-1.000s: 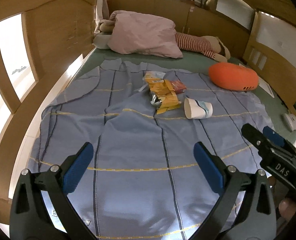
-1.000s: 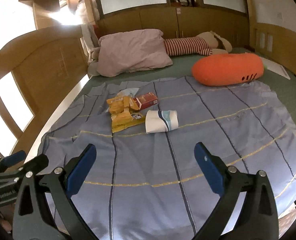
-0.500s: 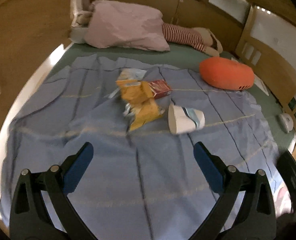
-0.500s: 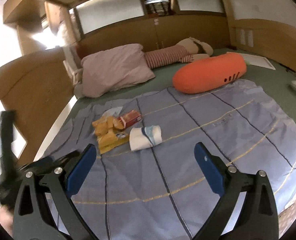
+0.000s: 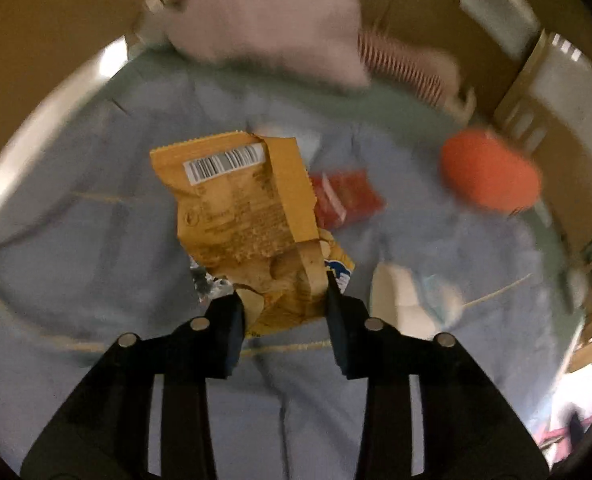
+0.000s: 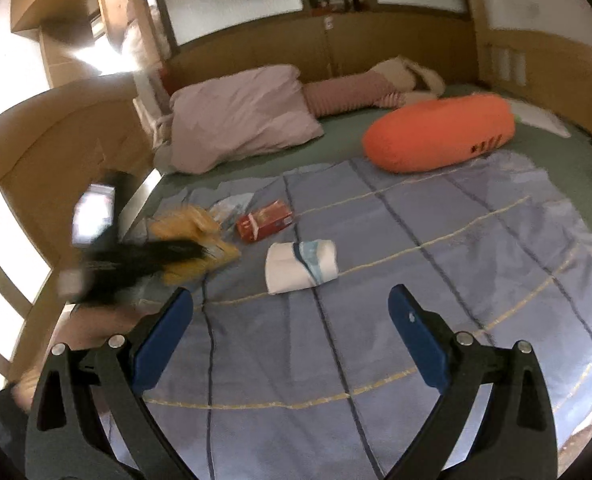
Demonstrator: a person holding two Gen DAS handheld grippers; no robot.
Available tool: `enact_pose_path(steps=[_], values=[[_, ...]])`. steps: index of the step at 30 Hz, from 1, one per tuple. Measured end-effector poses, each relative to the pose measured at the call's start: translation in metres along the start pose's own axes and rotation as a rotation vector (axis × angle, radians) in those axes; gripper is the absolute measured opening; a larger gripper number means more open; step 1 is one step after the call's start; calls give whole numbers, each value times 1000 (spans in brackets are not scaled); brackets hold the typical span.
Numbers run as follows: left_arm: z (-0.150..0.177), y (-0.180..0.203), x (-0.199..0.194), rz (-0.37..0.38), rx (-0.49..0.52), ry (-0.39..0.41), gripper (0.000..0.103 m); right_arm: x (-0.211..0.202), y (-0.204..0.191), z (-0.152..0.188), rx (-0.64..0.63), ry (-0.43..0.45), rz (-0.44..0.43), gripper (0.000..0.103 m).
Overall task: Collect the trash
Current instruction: 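Grasp the yellow snack bag with the left tool while the right tool grasps the clear snack bag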
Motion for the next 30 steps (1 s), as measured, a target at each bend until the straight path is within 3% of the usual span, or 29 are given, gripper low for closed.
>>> enact_pose_path(steps=[4, 7, 10, 14, 16, 18, 19, 20, 22, 25, 30], values=[[4, -44, -124, -87, -36, 206, 36, 46, -34, -24, 17, -95, -81, 96], [27, -59, -174, -137, -56, 284, 37, 101, -75, -54, -37, -128, -85, 96], [51, -60, -188, -158, -53, 302, 37, 168, -105, -67, -71, -192, -35, 90], [54, -60, -187, -149, -43, 299, 37, 243, -135, -59, -136, -285, 39, 75], [52, -70, -189, -161, -43, 301, 37, 279, -139, -52, -153, -310, 104, 73], [51, -80, -190, -151, -63, 295, 38, 307, -136, -42, -130, -361, 142, 59], [51, -83, -192, -150, -69, 296, 38, 320, -137, -33, -115, -406, 140, 31], [51, -86, -194, -154, -72, 296, 38, 325, -137, -29, -118, -422, 144, 26], [51, -90, -196, -158, -66, 296, 38, 318, -141, -30, -116, -386, 124, 18], [55, -95, -199, -141, -83, 288, 38, 268, -153, -52, -79, -265, -1, 14], [53, -85, -208, -113, -72, 306, 38, 131, -153, -58, -140, -104, -170, 14]])
Point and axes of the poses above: each gripper's, at about its wrist camera, not at the fingertips, and x roughly the way its jaws point, y to its right, z to its underside, the point moved 8 cm from there along x, roughly the way its jaws point, and after that the axes turned 8 degrees about x, right-handed, at the moved point
